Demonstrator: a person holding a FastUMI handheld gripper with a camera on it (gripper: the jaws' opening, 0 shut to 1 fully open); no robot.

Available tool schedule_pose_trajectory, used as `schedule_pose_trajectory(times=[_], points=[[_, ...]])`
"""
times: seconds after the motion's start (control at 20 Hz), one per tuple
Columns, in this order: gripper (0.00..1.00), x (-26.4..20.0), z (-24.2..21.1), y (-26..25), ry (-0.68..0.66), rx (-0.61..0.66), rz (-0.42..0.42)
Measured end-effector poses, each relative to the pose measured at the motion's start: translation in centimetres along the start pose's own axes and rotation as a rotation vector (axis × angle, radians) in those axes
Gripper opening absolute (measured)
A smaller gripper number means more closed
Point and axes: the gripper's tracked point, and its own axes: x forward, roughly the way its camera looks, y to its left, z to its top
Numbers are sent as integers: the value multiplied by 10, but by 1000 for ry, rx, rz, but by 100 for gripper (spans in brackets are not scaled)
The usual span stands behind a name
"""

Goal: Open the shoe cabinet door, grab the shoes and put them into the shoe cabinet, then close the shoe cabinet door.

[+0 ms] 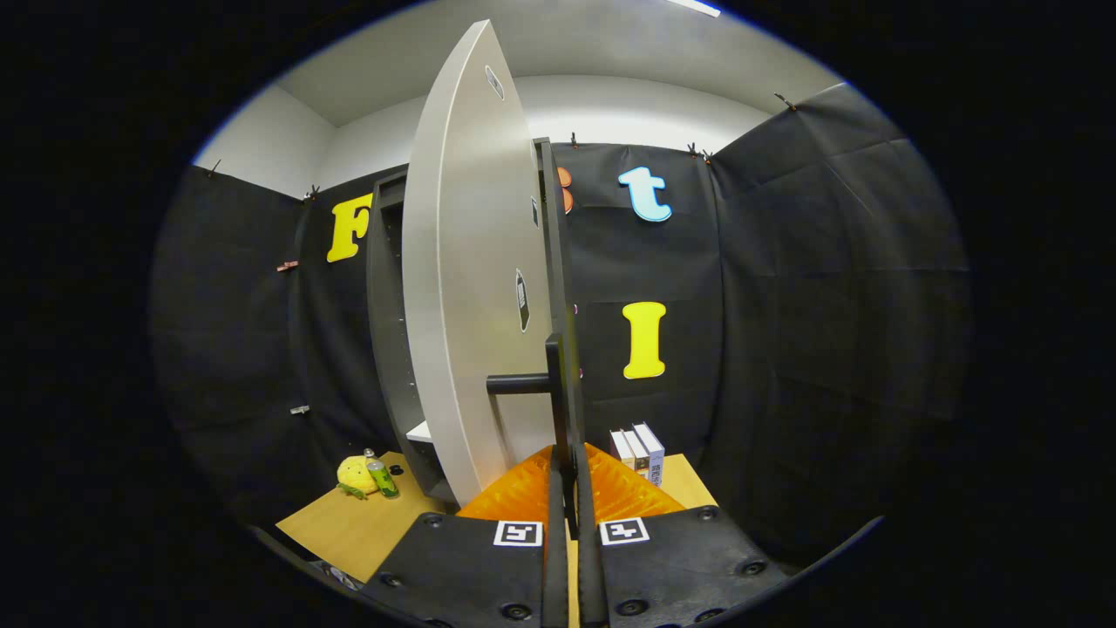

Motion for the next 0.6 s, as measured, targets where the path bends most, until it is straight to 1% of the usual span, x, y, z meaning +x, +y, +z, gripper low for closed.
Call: schedule_pose_trajectory(times=[0.15,0.25,0.3,0.45,0.5,0.55,0.6], points=[[9,-8,-1,-1,-1,24,-20],[15,-20,-8,-4,16,17,-41],[17,-26,-12,-5,26,4,-46],[16,-48,-35,-1,82,-11,-47],[27,-55,-44,0,99,-16,-55],[33,-62,-53,-1,109,-29,-65],[42,-68,-63,-1,123,-51,-70]])
